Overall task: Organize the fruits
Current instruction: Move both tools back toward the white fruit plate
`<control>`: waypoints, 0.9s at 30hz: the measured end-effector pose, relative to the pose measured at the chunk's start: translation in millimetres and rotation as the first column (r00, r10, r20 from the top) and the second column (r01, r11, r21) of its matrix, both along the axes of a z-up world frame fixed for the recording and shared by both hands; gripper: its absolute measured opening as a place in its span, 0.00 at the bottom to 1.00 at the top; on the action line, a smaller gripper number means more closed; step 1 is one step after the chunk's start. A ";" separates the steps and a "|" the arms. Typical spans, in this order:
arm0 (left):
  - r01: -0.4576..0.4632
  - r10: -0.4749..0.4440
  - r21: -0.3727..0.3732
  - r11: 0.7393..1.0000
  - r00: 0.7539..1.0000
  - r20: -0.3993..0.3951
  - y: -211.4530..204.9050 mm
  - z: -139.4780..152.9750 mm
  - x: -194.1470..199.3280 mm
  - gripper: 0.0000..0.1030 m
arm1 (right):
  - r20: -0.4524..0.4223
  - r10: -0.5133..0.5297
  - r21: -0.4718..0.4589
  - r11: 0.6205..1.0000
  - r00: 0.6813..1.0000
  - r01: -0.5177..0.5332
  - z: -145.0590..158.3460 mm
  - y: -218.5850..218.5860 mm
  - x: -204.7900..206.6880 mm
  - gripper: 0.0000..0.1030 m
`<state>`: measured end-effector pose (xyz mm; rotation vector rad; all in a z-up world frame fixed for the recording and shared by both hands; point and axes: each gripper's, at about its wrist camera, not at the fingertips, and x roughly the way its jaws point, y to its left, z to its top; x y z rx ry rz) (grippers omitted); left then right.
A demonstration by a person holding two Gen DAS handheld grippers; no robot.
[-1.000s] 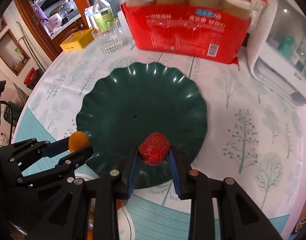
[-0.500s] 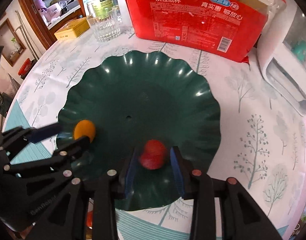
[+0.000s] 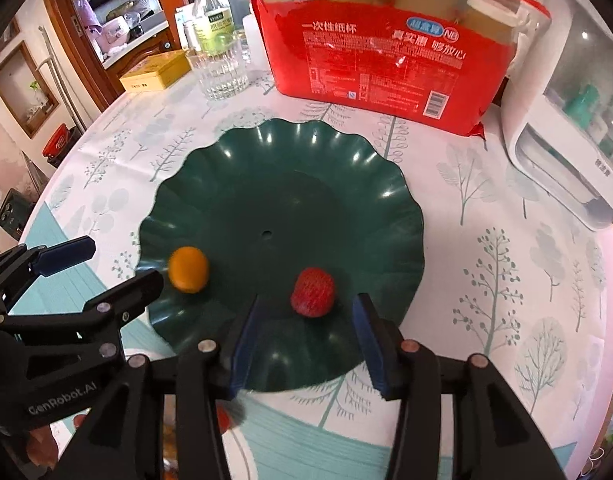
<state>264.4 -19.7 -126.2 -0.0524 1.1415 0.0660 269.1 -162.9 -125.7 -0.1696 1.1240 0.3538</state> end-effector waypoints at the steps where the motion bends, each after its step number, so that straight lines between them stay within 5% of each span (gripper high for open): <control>1: 0.003 -0.003 0.001 1.000 1.000 0.004 0.1 4.5 -3.9 0.76 | 0.003 -0.001 0.004 1.000 1.000 0.001 3.7 -0.2 -3.5 0.46; 19: 0.036 -0.037 0.007 0.999 0.984 0.173 11.7 120.7 -107.2 0.77 | 0.098 -0.059 0.131 0.990 0.993 0.046 105.0 -30.9 -89.5 0.46; 27: 0.060 -0.064 0.023 0.998 0.973 0.221 23.5 146.9 -157.9 0.77 | 0.083 -0.037 0.159 0.987 0.996 0.023 117.6 -39.2 -126.4 0.49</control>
